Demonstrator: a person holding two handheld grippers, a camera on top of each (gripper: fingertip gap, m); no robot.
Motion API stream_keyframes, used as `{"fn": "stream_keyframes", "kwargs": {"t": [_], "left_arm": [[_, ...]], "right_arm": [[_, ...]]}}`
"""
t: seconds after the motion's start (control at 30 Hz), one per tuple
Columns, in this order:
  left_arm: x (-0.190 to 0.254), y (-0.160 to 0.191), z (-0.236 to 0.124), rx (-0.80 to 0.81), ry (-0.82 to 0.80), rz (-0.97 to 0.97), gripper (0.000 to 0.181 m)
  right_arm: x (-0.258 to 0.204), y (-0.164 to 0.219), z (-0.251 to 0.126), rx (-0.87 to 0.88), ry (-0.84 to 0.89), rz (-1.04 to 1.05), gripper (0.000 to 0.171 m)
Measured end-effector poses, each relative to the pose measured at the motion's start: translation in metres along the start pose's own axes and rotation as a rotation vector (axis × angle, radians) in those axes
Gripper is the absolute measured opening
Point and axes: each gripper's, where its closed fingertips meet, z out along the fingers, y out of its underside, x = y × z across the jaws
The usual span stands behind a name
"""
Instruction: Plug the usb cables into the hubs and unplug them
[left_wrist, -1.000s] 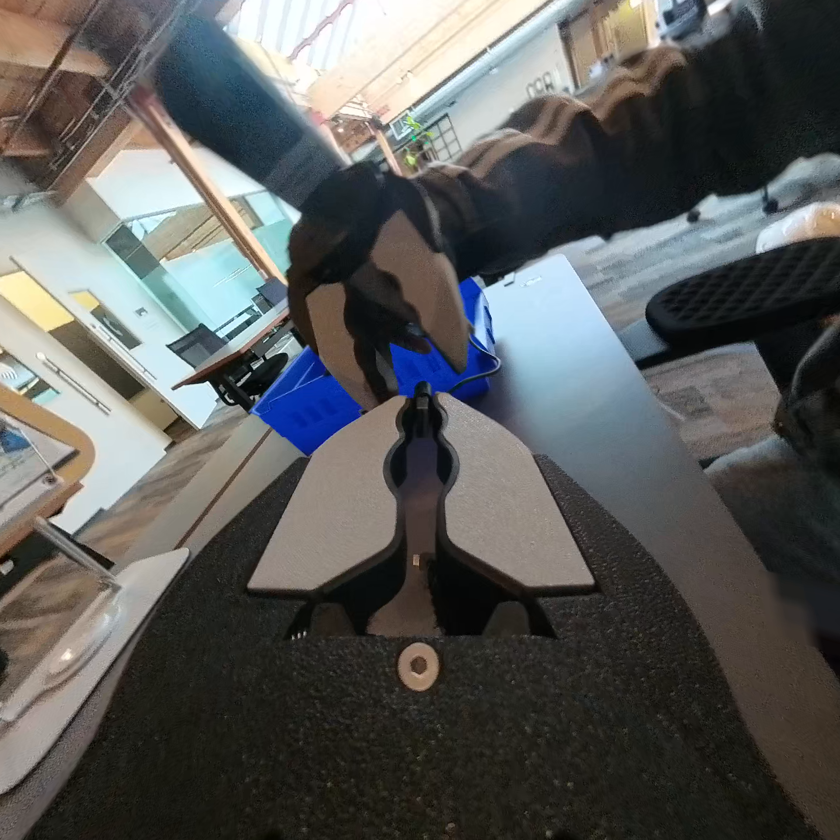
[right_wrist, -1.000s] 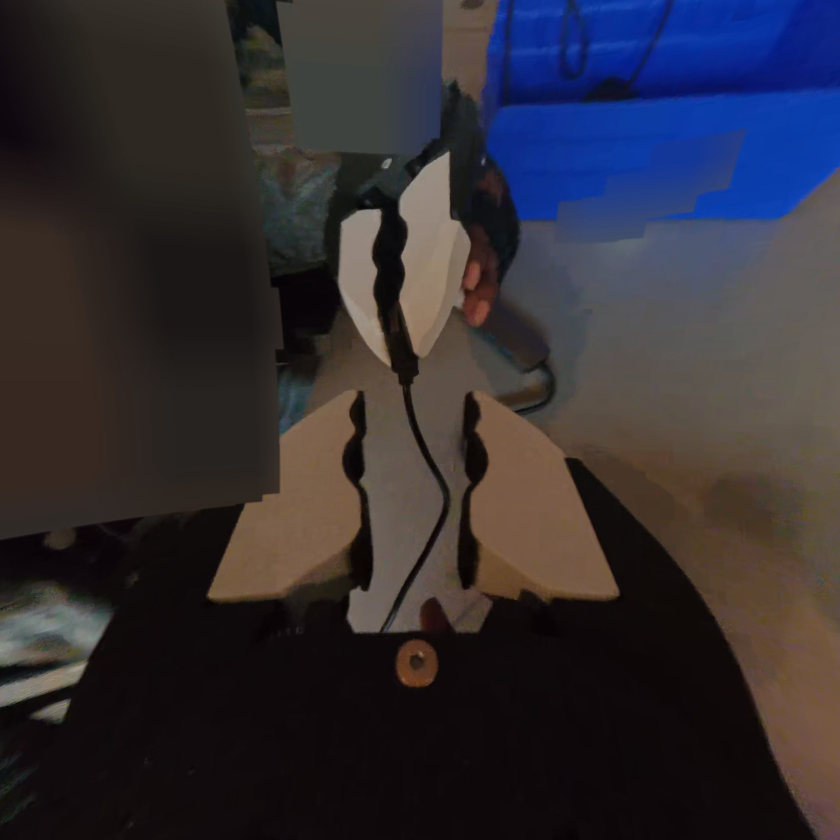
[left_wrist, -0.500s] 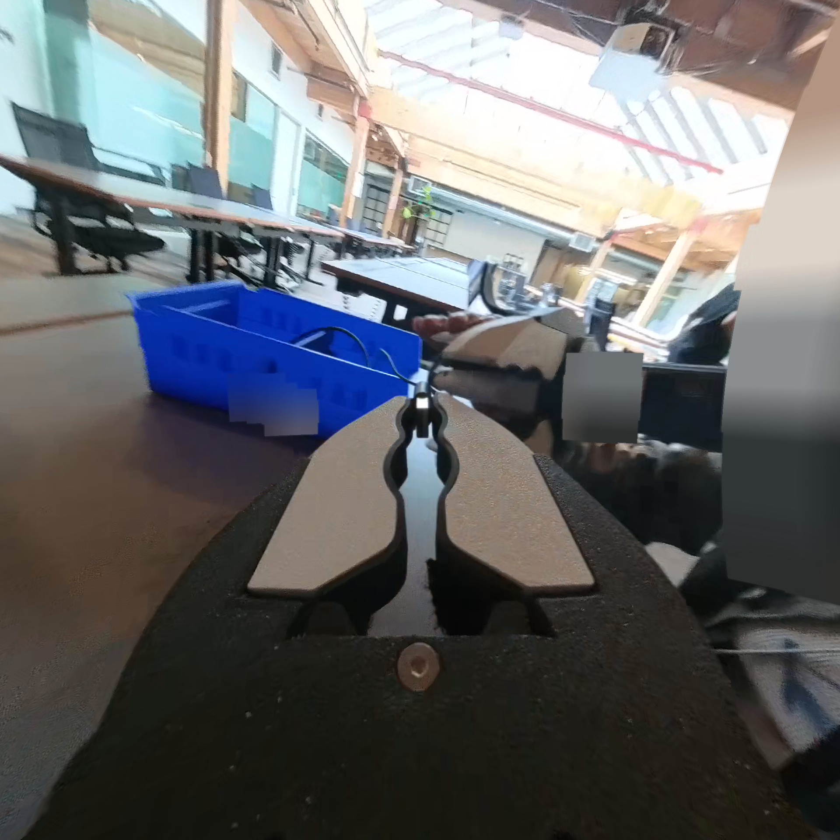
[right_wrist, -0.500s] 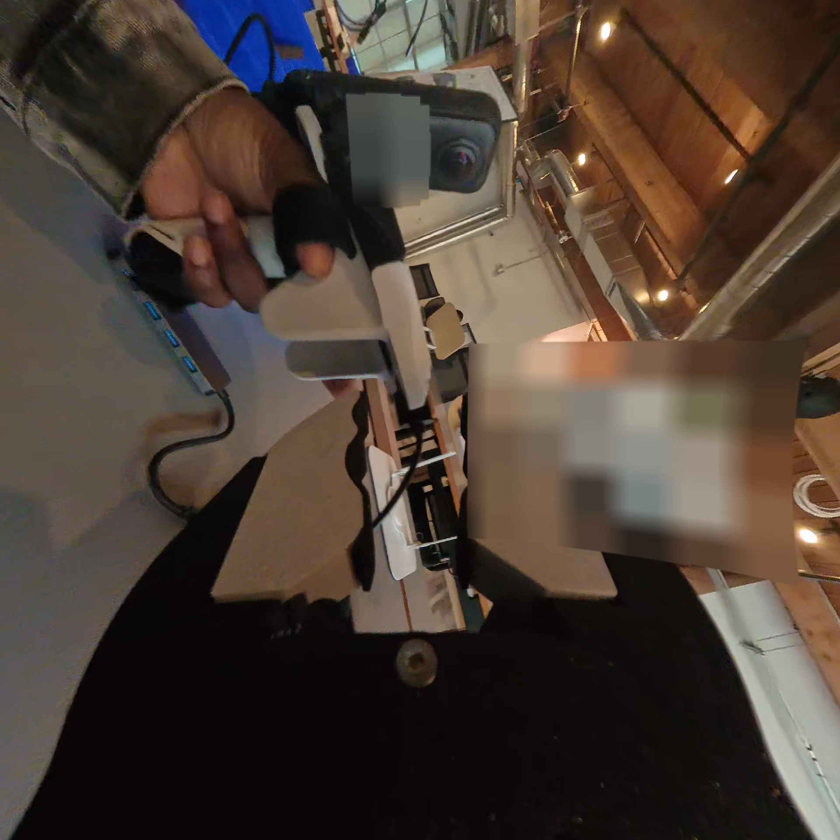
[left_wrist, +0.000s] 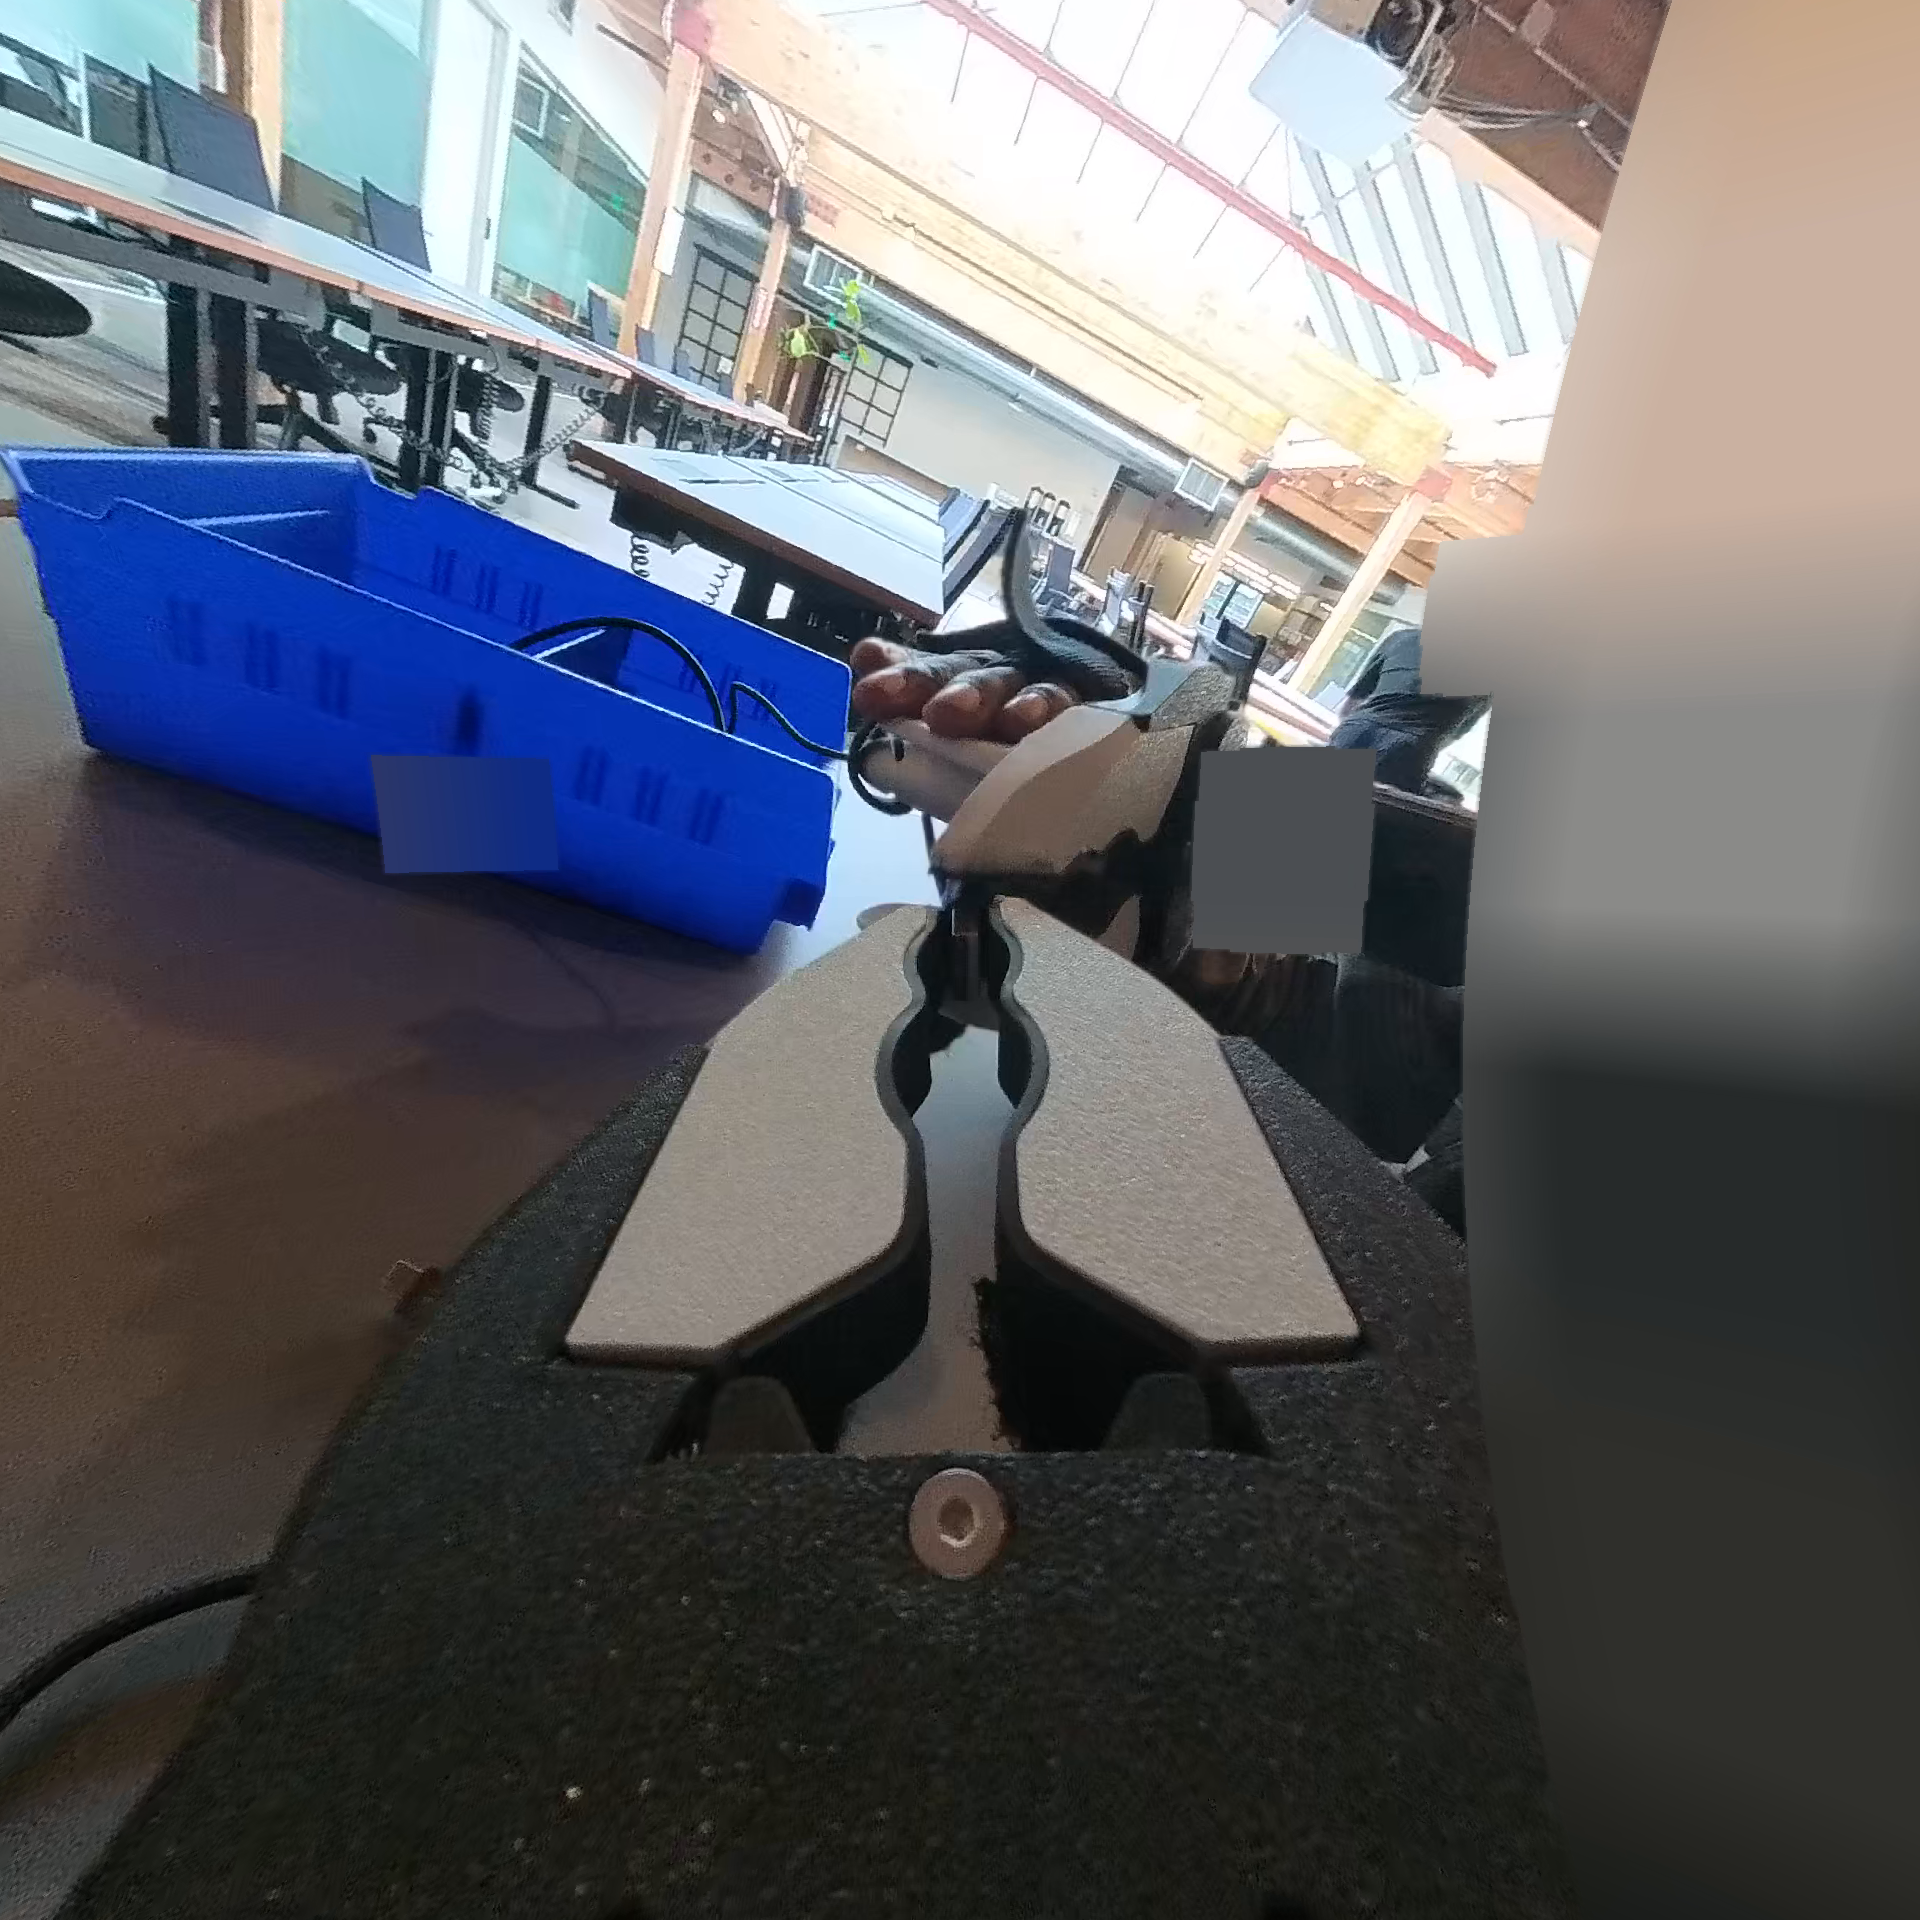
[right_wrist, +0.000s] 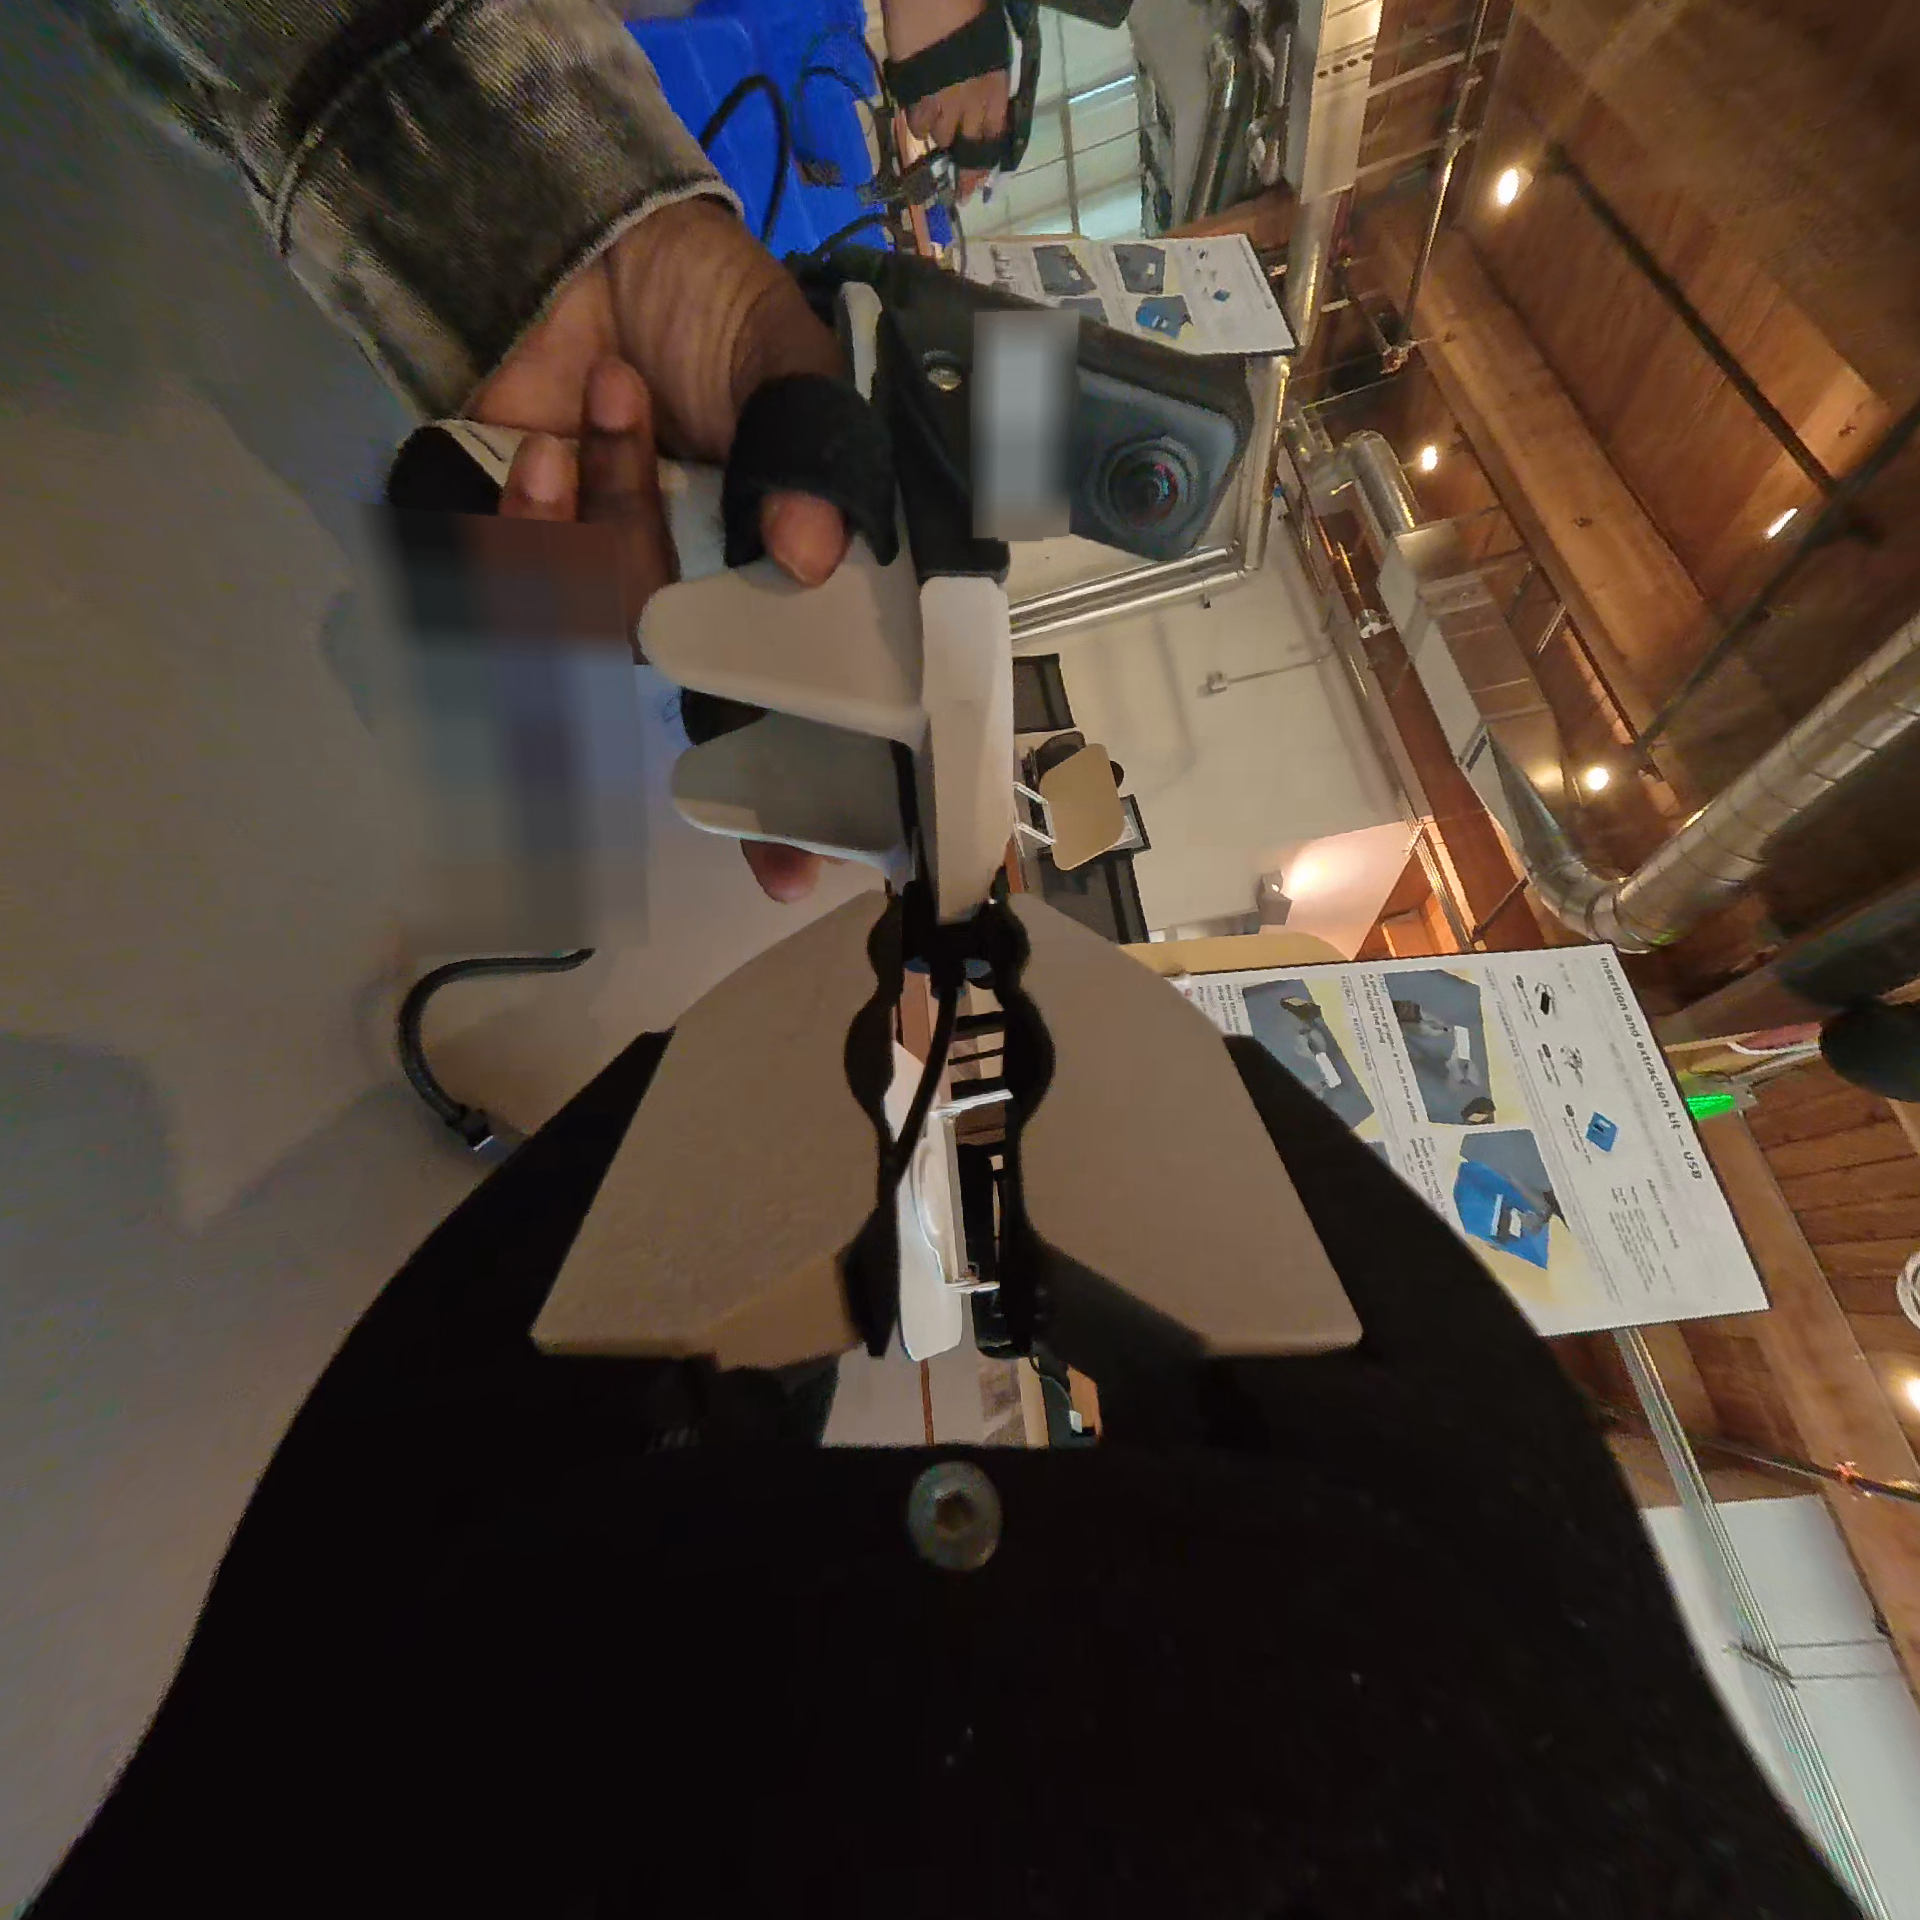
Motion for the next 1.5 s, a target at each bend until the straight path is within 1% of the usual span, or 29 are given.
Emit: {"fn": "stream_keyframes", "kwargs": {"t": [0.07, 0.17, 0.2, 0.27, 0.3, 0.37, 0.43, 0.5, 0.6, 0.73, 0.8, 0.9, 0.97, 1.03, 1.1, 1.17, 1.27, 1.33, 1.47, 1.5], "left_arm": [[-0.001, 0.001, 0.000, -0.001, 0.001, -0.003, 0.007], [0.002, 0.001, 0.001, -0.009, 0.007, 0.041, 0.008], [0.002, 0.001, 0.001, -0.019, -0.006, 0.075, 0.012], [0.001, -0.001, -0.003, -0.040, -0.053, 0.191, 0.046], [-0.002, -0.002, -0.007, -0.067, -0.095, 0.258, 0.056], [-0.010, -0.004, -0.018, -0.125, -0.197, 0.408, 0.064], [-0.014, -0.012, -0.030, -0.147, -0.292, 0.575, 0.062], [-0.017, -0.022, -0.041, -0.149, -0.391, 0.728, 0.057], [-0.021, -0.032, -0.056, -0.165, -0.494, 0.801, 0.052], [-0.028, -0.035, -0.069, -0.163, -0.547, 0.728, 0.050], [-0.037, -0.030, -0.077, -0.198, -0.591, 0.634, 0.051], [-0.048, -0.014, -0.096, -0.263, -0.695, 0.472, 0.057], [-0.053, 0.003, -0.118, -0.300, -0.787, 0.417, 0.059], [-0.056, 0.017, -0.139, -0.323, -0.864, 0.361, 0.057], [-0.053, 0.030, -0.146, -0.386, -0.867, 0.310, 0.059], [-0.053, 0.038, -0.145, -0.446, -0.883, 0.278, 0.057], [-0.059, 0.069, -0.150, -0.660, -0.922, 0.204, 0.061], [-0.064, 0.088, -0.157, -0.757, -0.952, 0.167, 0.063], [-0.077, 0.114, -0.172, -0.880, -1.027, 0.150, 0.065], [-0.082, 0.116, -0.173, -0.870, -1.042, 0.145, 0.064]], "right_arm": [[-0.002, 0.001, 0.000, -0.008, -0.020, 0.013, 0.014], [0.000, 0.001, -0.002, -0.001, -0.034, 0.073, 0.015], [0.002, 0.003, -0.004, 0.000, -0.028, 0.108, 0.015], [0.008, 0.007, -0.008, 0.009, -0.009, 0.199, 0.014], [0.011, 0.008, -0.011, 0.027, -0.002, 0.261, 0.014], [0.018, 0.004, -0.019, 0.106, -0.008, 0.424, 0.015], [0.027, -0.006, -0.029, 0.226, -0.016, 0.584, 0.015], [0.038, -0.017, -0.041, 0.347, -0.017, 0.692, 0.015], [0.050, -0.034, -0.057, 0.503, -0.043, 0.786, 0.015], [0.054, -0.041, -0.063, 0.552, -0.055, 0.804, 0.015], [0.054, -0.040, -0.063, 0.554, -0.058, 0.809, 0.015], [0.050, -0.031, -0.059, 0.491, -0.062, 0.803, 0.014], [0.046, -0.021, -0.054, 0.420, -0.070, 0.806, 0.015], [0.042, -0.015, -0.051, 0.382, -0.078, 0.802, 0.014], [0.038, -0.014, -0.049, 0.365, -0.093, 0.802, 0.014], [0.034, -0.012, -0.048, 0.334, -0.100, 0.779, 0.014], [0.032, -0.013, -0.049, 0.304, -0.104, 0.746, 0.014], [0.033, -0.015, -0.053, 0.313, -0.106, 0.750, 0.014], [0.026, -0.013, -0.055, 0.308, -0.131, 0.757, 0.015], [0.024, -0.014, -0.054, 0.313, -0.136, 0.763, 0.014]]}}
